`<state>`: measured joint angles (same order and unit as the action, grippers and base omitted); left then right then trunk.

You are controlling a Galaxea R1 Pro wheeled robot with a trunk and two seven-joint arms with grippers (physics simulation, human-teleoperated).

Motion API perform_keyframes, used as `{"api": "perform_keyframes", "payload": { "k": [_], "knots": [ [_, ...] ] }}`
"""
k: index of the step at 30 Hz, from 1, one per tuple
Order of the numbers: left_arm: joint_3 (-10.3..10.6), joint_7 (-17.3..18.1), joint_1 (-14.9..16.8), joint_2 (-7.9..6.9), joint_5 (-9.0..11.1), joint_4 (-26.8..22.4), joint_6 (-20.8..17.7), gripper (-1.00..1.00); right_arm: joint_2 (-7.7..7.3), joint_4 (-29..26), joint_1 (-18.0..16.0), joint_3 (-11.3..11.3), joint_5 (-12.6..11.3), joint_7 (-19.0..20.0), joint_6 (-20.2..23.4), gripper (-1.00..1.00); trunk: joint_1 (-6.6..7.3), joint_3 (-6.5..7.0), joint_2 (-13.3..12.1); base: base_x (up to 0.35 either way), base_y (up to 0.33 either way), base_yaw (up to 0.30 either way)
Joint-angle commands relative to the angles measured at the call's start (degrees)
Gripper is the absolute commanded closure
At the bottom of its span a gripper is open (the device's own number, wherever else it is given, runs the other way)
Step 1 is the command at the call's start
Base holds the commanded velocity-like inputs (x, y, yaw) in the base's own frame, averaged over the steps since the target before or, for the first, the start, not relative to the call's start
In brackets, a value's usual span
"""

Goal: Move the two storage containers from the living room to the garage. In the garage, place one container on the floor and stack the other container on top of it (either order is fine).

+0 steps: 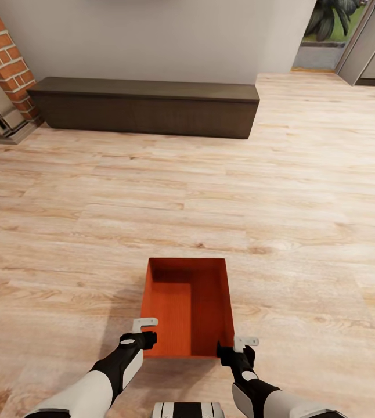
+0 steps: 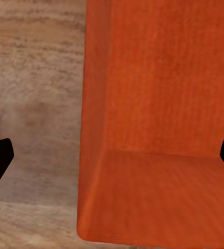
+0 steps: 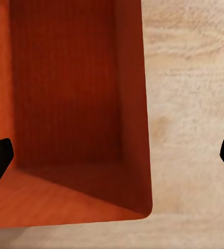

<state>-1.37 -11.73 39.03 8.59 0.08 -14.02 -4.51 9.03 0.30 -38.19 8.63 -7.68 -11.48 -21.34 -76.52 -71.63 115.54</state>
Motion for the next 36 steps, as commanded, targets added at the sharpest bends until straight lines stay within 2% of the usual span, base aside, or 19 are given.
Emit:
{"api": "perform_keyframes", "payload": {
  "k": [1,9,30,36],
  "knots": [
    [-0.12,-0.14,-0.01,0.03,0.01,-0.13,-0.33,-1.0,0.02,0.05,-0.01,0.51,-0.58,-0.12,-0.19,-1.0,-0.22,-0.22,0.43,0.0,0.0,0.0],
    [-0.11,-0.14,-0.01,-0.02,0.01,-0.21,-0.28,-1.0,-0.34,0.05,-0.03,0.42,-0.65,-0.12,-0.04,-1.0,-1.98,-1.65,3.64,0.0,0.0,0.0],
    [-0.09,-0.14,-0.01,-0.16,0.17,-0.32,-0.24,-1.0,-0.61,0.05,-0.03,0.35,-1.21,0.34,-0.07,-1.0,-1.98,-1.65,3.64,0.001,0.0,0.0],
    [-0.24,-0.14,-0.01,-0.28,0.11,-0.33,-0.24,-1.0,-0.62,0.05,-0.04,0.38,-1.36,1.19,-0.17,-1.0,-1.98,-1.65,3.64,0.125,0.0,0.0]
  ]
}}
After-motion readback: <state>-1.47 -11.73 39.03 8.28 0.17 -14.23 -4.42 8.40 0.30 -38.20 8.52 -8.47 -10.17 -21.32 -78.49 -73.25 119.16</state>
